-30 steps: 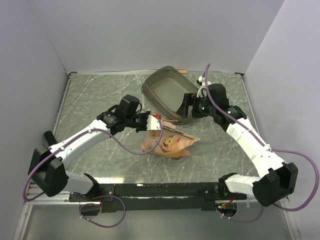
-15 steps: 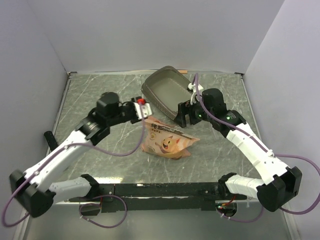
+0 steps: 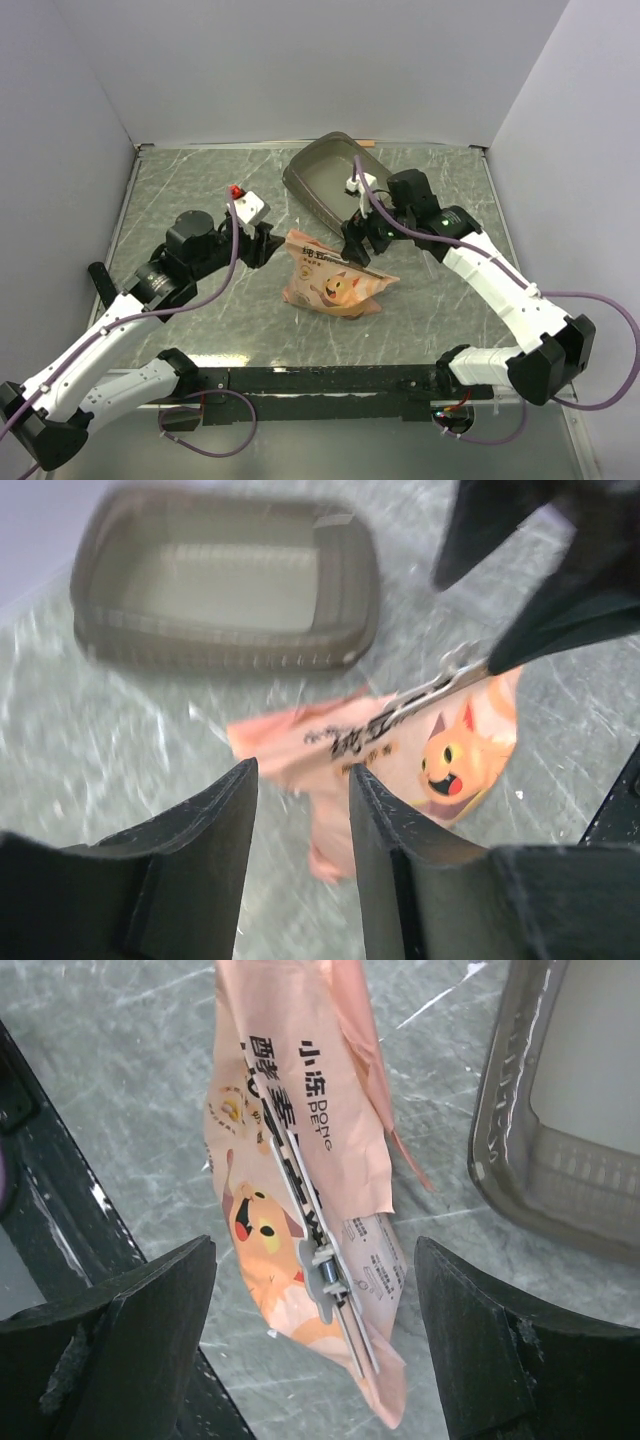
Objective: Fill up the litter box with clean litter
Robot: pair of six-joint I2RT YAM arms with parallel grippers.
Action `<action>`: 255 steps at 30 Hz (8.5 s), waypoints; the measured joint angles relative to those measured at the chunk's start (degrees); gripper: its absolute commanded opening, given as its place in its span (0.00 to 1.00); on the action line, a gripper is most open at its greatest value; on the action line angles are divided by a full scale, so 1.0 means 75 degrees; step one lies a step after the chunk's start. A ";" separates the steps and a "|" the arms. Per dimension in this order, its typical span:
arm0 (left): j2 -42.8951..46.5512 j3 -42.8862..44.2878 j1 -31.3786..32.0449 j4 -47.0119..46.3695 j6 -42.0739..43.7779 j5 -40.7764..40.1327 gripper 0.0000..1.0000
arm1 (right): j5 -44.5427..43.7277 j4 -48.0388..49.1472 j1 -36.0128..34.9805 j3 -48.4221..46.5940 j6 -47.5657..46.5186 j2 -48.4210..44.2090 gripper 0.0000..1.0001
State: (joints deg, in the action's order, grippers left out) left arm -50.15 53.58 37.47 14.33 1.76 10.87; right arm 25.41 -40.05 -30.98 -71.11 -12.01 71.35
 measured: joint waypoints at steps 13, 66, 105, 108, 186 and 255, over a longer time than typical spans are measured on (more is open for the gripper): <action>0.0530 -0.1037 0.0000 0.0309 -0.1629 -0.1582 0.56 | -0.0501 -0.0836 -0.0423 -0.0146 -0.0901 0.0606 0.84; 0.1326 -0.1746 0.0000 -0.0058 -0.2212 -0.2162 0.51 | -0.4718 -0.1154 0.1574 0.1463 0.2888 -0.0618 0.00; -0.2422 0.0976 -0.1492 0.1134 -0.5254 0.0175 0.68 | -0.4124 0.0388 0.2049 0.2474 0.4237 -0.1565 0.91; -0.2815 0.0959 -0.1909 0.1297 -0.5540 0.0982 0.69 | -0.3960 0.0329 0.1955 0.2474 0.4255 -0.1903 0.91; -0.3768 -0.0906 -0.2664 -0.4453 -0.5013 0.7522 0.01 | 0.0038 0.1702 0.0332 -0.1166 -0.0041 0.0367 0.90; 0.0766 -0.0510 -0.2535 0.0731 -0.3325 -0.1690 0.54 | -0.4707 -0.0440 -0.3622 -0.4913 0.0423 0.4153 0.00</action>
State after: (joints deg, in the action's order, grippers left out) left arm -44.40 49.76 18.46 19.81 -23.18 -1.80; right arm -9.89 -43.35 -58.15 -107.96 -8.84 102.50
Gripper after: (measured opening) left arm 0.538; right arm 0.026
